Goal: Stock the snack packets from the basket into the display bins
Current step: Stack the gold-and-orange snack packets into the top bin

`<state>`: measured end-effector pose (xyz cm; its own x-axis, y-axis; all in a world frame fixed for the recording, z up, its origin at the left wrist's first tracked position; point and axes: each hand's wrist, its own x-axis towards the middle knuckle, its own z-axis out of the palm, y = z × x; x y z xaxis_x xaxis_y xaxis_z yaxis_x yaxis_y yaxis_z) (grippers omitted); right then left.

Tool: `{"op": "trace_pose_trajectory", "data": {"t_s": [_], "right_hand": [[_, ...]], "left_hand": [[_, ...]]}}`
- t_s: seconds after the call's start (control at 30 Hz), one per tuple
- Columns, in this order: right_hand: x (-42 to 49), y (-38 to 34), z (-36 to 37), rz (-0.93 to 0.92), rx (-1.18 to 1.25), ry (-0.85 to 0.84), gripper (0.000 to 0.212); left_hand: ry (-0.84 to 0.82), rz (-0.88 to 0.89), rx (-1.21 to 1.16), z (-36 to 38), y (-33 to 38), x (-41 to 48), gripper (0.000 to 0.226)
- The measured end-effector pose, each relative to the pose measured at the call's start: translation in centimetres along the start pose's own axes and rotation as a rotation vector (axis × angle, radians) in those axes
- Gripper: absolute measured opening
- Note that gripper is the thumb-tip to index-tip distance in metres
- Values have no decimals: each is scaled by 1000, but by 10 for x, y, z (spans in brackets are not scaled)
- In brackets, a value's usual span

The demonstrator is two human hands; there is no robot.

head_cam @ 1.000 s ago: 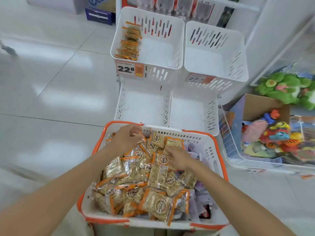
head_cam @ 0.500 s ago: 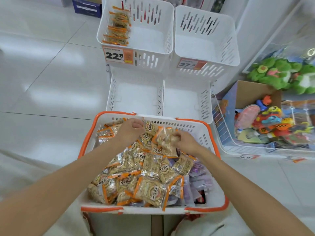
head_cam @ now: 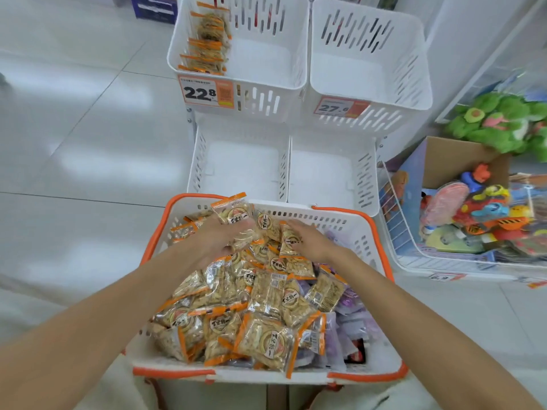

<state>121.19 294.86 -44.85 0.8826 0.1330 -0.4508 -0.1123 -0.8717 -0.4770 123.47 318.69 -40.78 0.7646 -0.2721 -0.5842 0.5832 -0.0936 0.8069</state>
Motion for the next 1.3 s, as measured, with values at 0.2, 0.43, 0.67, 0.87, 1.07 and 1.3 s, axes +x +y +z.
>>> {"op": "trace_pose_trajectory", "data": {"t_s": [0.2,0.43,0.67,0.87,1.07,1.3], "right_hand": [[10,11,-8,116,-313,-94,92],[-25,1,-41,64,378,86,45],[-27,-85,-31,-32,783,327,24],[8,-71,-6,32,465,205,38],[32,-30,20,31,101,129,41],[28,-30,-2,-42,292,149,20]], "left_hand": [[7,47,32,-13,-2,-7,76],[-95,46,-282,-7,4,-14,70],[-185,53,-362,9,6,-13,56],[0,42,-319,-24,9,-8,56],[28,66,-284,-43,-1,-11,40],[-27,67,-260,-47,-3,-12,45]]}}
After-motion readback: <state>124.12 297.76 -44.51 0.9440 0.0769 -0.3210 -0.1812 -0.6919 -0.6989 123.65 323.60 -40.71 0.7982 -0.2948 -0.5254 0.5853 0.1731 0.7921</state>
